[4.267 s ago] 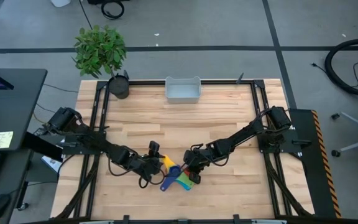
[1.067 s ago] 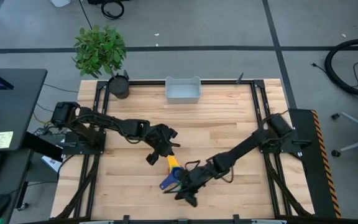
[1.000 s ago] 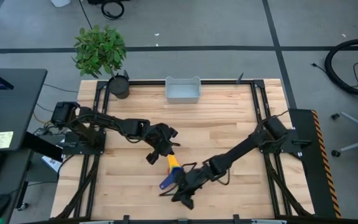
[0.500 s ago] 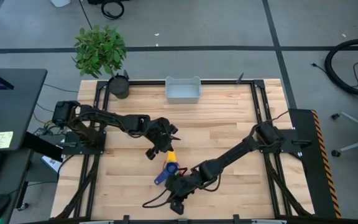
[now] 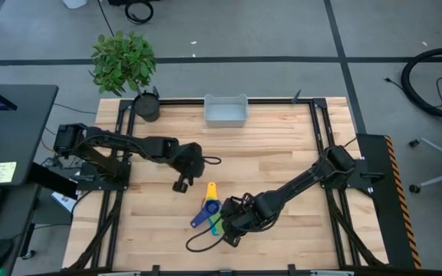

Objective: Nest measuring cups in basket
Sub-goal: Adjust the stacked measuring cups on the table

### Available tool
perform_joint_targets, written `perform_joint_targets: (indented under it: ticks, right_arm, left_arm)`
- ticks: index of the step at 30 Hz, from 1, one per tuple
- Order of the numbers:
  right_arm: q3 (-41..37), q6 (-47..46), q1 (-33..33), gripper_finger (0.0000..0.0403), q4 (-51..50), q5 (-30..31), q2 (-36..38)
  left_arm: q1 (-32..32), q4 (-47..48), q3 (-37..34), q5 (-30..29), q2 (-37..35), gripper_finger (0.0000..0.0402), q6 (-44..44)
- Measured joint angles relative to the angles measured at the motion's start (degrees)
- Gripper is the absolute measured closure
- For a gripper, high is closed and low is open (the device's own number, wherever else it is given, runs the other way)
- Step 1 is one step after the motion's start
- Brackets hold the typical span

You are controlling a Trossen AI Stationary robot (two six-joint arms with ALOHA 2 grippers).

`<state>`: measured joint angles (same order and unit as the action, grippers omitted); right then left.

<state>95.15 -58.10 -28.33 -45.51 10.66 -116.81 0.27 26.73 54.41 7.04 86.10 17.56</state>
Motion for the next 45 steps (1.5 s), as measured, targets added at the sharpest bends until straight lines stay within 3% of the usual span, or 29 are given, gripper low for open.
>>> perform_joint_targets:
  ticks: [6,18,22,32,45]
  right_arm:
    - [-1.45,0.37,1.28,0.0402,-2.13,-2.92,-0.37]
    - [-1.46,8.93,4.28,0.0401,-3.21,-3.33,-0.31]
    - [-2.08,10.86,4.77,0.0401,-1.84,-6.96,-0.31]
    - [-7.56,12.28,5.37,0.0401,8.43,-9.32,-0.4]
    - [-7.83,16.26,6.13,0.04,10.52,-10.12,-0.35]
  left_arm:
    - [-2.41,7.67,-0.11,0.3,1.46,0.0401,-11.95]
    - [-11.65,4.29,-0.04,3.82,2.74,0.0401,-26.29]
    - [-14.67,4.06,-0.04,5.36,2.74,0.0401,-30.61]
    - [-19.44,-3.26,-0.04,6.01,2.74,0.0401,-35.19]
    - [-20.83,-5.43,-0.02,5.9,5.92,0.0401,-39.2]
